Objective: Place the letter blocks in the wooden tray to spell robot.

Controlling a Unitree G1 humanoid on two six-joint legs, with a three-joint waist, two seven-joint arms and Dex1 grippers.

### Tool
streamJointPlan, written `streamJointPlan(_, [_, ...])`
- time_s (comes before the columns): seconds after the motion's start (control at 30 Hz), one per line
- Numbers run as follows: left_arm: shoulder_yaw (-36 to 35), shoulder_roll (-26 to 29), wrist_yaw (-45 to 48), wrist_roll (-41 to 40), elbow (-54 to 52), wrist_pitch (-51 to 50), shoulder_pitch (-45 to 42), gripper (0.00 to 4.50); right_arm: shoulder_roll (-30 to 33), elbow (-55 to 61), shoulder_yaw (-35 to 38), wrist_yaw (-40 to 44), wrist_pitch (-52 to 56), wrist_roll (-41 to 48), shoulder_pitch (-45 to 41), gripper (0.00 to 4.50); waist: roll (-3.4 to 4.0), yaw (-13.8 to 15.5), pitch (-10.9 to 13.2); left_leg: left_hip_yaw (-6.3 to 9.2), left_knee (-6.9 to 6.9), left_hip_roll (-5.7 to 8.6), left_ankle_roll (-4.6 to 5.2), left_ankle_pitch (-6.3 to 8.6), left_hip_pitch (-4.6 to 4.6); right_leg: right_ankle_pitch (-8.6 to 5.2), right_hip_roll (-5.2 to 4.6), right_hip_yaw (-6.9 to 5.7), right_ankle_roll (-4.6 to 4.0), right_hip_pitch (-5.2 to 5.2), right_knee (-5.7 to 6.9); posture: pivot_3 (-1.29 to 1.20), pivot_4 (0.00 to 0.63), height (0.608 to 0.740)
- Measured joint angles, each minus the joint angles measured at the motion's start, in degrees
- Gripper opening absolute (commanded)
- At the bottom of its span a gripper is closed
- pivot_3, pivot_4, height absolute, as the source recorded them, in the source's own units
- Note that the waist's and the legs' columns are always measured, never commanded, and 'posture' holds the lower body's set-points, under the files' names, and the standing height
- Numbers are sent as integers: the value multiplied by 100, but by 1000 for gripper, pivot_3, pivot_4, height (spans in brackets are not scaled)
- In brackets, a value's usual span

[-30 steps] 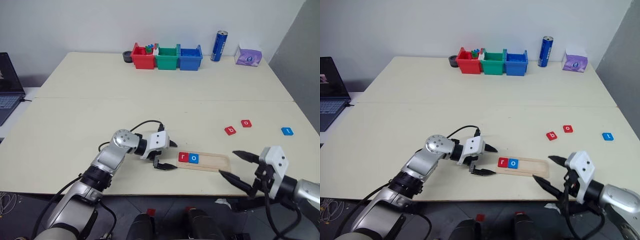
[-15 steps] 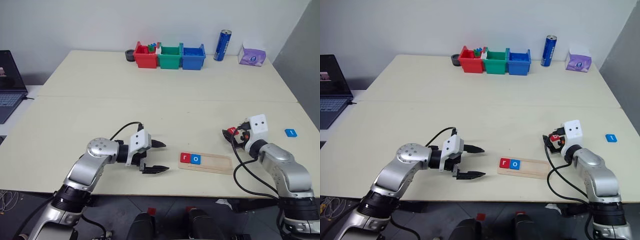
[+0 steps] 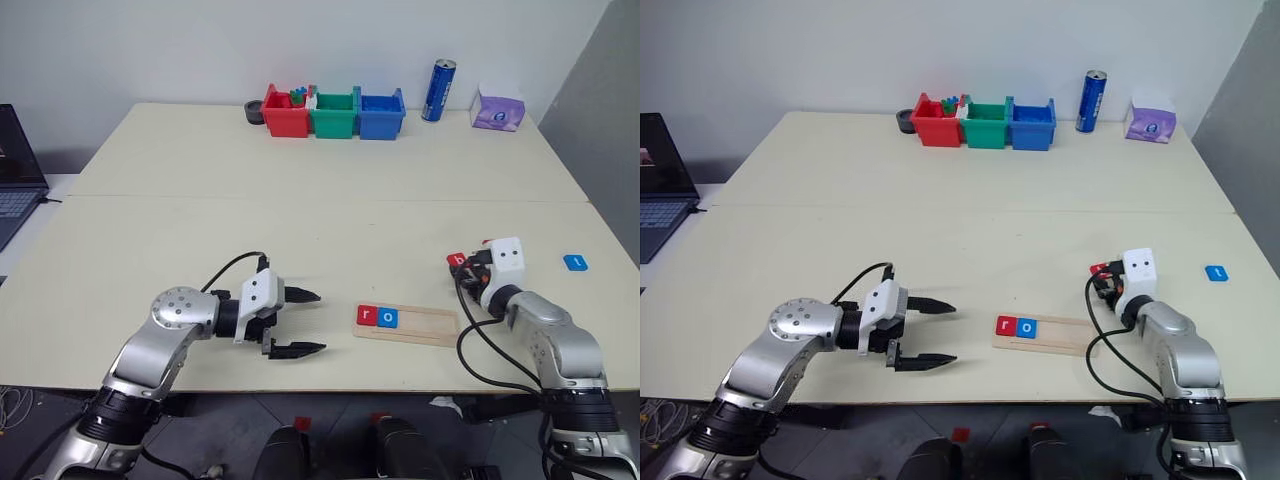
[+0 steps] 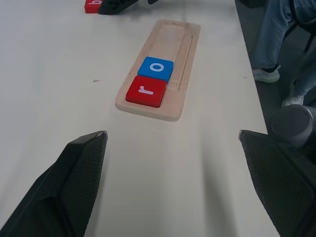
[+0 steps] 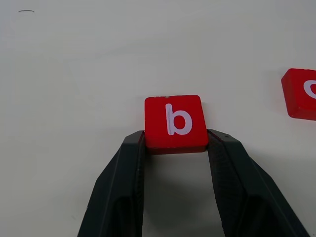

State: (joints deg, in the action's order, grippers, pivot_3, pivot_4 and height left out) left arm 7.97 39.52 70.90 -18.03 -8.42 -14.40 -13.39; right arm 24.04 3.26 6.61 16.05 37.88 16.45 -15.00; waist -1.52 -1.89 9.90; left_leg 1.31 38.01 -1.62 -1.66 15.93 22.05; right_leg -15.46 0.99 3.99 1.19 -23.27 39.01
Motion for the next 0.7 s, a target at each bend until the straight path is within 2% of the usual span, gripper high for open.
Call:
streamJointPlan(0.1, [-42, 61, 83, 1, 71, 132, 86, 4500, -4, 344, 2, -4, 28, -6, 270, 1454, 1, 2, 0, 1, -2, 0, 0, 0, 2, -1, 0, 0, 0, 0, -1, 0, 150, 740])
streamJointPlan(0.2, [-95, 78, 117, -2, 186, 161, 110, 4500, 66, 1138, 14, -7, 223, 7, 887, 1454, 1, 26, 1, 8, -3, 2, 0, 0, 10, -6, -4, 0, 1, -1, -3, 0, 150, 740])
streamJointPlan(0.4, [-83, 60, 227, -16, 246, 206, 96, 4500, -60, 2992, 578, -356, 811, 63, 2349, 1454, 5, 21, 1, 10, -2, 1, 0, 0, 12, -20, -6, 2, 24, -2, -2, 0, 150, 740])
streamJointPlan(0.53, [2, -25, 246, -8, 288, 242, 12, 4500, -306, 3400, 580, -591, 974, 46, 2706, 1454, 6, -22, 1, 6, -1, -4, 0, 0, -7, -19, -2, 7, 23, 0, 2, 0, 150, 740])
streamJointPlan(0.7, [77, -48, 299, 11, 410, 318, -20, 4500, -477, 3389, 574, -707, 1038, 48, 2713, 1454, 7, -22, 0, 1, -1, -3, 0, 0, -10, -19, 1, 5, 22, 3, 1, 0, 150, 740])
